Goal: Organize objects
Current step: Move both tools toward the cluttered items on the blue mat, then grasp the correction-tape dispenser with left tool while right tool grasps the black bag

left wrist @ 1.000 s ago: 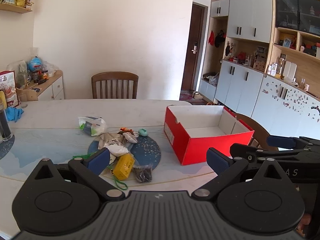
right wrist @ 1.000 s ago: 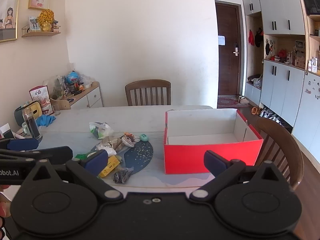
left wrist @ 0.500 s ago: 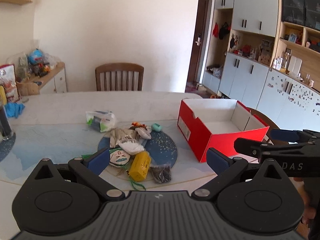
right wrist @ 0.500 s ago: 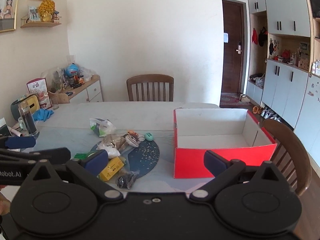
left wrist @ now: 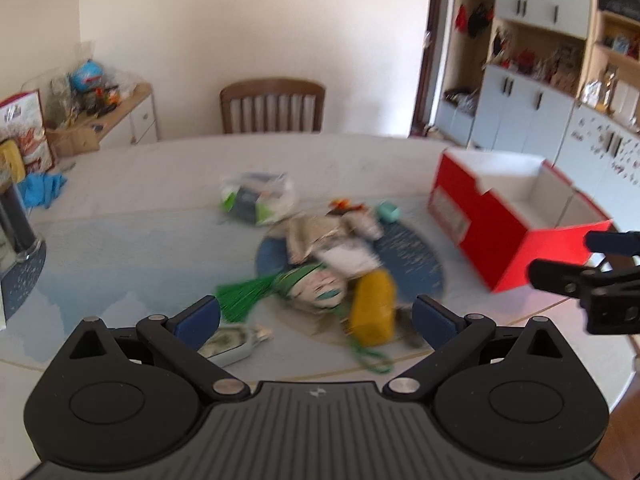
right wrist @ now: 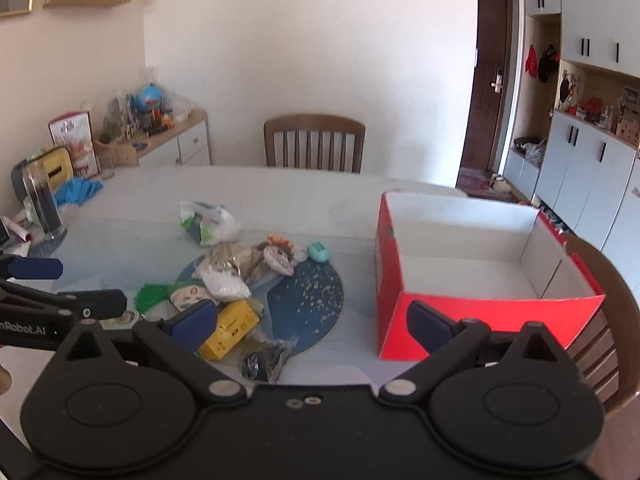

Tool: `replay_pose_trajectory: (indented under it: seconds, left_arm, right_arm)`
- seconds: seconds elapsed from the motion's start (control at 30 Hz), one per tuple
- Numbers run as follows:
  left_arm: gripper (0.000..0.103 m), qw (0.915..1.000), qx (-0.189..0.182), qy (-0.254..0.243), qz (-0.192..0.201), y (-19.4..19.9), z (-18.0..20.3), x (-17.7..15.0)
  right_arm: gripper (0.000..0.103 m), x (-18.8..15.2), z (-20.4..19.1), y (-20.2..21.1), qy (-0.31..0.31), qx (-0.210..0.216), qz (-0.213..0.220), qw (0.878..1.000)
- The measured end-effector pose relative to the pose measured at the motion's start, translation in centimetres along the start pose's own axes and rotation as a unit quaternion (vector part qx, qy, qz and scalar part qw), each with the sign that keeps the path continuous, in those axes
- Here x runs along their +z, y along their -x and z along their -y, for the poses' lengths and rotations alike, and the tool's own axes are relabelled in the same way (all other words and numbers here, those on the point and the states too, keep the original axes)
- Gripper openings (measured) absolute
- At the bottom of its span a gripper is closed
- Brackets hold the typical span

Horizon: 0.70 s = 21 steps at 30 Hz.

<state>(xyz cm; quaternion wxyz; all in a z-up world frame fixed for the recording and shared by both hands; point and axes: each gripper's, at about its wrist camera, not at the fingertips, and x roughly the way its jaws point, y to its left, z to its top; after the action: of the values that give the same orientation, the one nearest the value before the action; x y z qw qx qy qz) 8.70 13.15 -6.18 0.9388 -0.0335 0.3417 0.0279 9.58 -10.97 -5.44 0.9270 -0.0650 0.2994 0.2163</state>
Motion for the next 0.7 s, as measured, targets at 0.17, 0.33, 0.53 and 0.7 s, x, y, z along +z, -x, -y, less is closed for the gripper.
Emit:
replay_pose_trajectory:
  seconds: [0.17, 0.33, 0.53, 0.7]
  left_arm:
    - [0.103, 0.9994, 0.023, 0.003, -0.026, -2.8, -2.7, -0.8]
    - [0.103, 0.9978, 0.031, 0.017, -0.056, -5.9, -5.4, -1.6]
    - [0.102, 0.9957, 0.028, 0.025, -0.085, -8.9, -7.2, -2.5]
    - [0.102, 0.9956, 0.013, -0.013, -0.092, -9.7, -8.4, -2.8]
  right_arm:
    - [0.099, -0.6, -0.7, -2.7, 0.001, 0.003, -0.032, 0.999]
    - [0.096, -1.1, -1.1, -5.2, -0.004, 0.008, -0.06, 0.998]
    - [0.091, -1.5, -1.8, -7.8, 0.006, 0.018, -0.091, 0.996]
    - [0.086, -1.9, -2.1, -9.2, 0.009, 0.03, -0.114, 0.993]
